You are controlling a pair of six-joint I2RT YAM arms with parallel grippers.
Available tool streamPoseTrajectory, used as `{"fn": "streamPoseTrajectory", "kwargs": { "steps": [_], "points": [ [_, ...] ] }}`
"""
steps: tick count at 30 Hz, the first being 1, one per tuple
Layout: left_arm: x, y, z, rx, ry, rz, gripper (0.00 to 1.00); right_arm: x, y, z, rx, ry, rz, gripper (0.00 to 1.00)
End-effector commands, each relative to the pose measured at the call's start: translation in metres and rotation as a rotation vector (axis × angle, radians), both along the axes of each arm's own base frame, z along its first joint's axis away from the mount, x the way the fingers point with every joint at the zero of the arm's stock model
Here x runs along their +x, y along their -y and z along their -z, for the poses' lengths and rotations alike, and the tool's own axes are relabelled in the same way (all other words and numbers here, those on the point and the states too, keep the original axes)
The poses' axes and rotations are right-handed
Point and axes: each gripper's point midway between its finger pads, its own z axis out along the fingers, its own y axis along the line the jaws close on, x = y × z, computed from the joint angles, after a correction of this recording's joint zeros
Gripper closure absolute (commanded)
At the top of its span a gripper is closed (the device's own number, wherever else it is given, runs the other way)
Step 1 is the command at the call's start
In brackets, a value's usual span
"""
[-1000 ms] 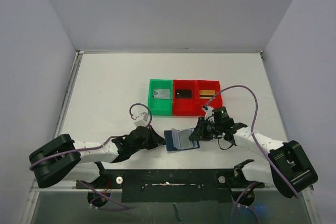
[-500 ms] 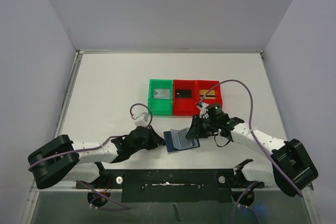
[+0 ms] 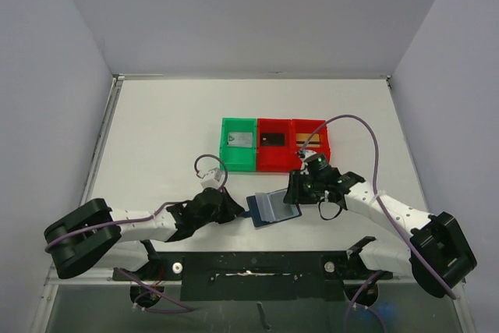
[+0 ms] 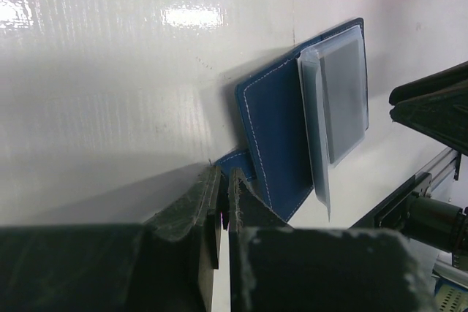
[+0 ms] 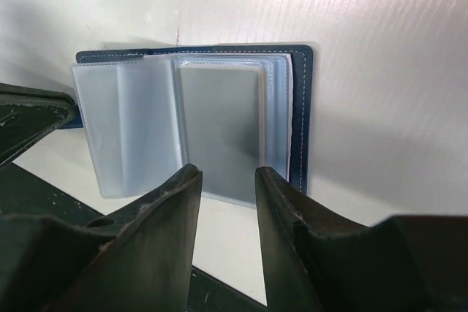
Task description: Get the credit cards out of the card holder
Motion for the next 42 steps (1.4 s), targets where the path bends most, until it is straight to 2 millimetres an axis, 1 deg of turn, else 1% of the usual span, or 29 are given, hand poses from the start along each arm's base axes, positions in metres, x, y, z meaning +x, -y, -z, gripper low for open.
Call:
{"fn": "streamPoseTrajectory", "kwargs": {
  "steps": [1,3,6,11,16,20,23,26,28,31,39,42],
  "points": [
    [0.001,0.006,-0.015,-0.024,0.036,0.022,1.00,0.017,-0.016,-0.027,0.090,0.097,-0.018,0.63],
    [0.001,0.005,-0.015,-0.022,0.037,0.022,1.00,0.017,-0.023,-0.027,0.118,0.077,-0.028,0.63],
    [0.001,0.004,-0.015,-0.021,0.036,0.021,1.00,0.019,-0.020,-0.017,0.097,0.066,0.002,0.58],
    [0.000,0.004,-0.015,-0.029,0.032,0.018,1.00,0.015,-0.013,0.007,0.051,0.010,0.017,0.57],
    [-0.003,0.005,-0.012,-0.031,0.020,0.031,1.00,0.009,-0.017,0.021,0.060,-0.030,-0.012,0.58],
    [-0.003,0.006,-0.011,-0.027,0.020,0.035,1.00,0.006,-0.024,0.019,0.094,-0.041,-0.040,0.63],
    [-0.001,0.007,-0.013,-0.026,0.025,0.036,1.00,0.006,-0.030,0.009,0.138,-0.023,-0.050,0.66],
    [-0.002,0.006,-0.012,-0.022,0.022,0.035,1.00,0.011,-0.025,0.007,0.111,-0.006,-0.024,0.62],
    [-0.002,0.004,-0.012,-0.024,0.024,0.028,1.00,0.014,-0.015,0.012,0.054,0.002,0.003,0.60],
    [-0.002,0.002,-0.013,-0.023,0.027,0.023,1.00,0.016,-0.008,0.017,0.002,0.001,0.001,0.59],
    [-0.002,-0.004,-0.013,-0.015,0.029,0.009,1.00,0.016,-0.004,0.026,-0.045,-0.019,0.002,0.56],
    [-0.002,-0.006,-0.013,-0.015,0.030,0.006,1.00,0.016,-0.003,0.024,-0.055,-0.010,0.004,0.54]
  ]
}}
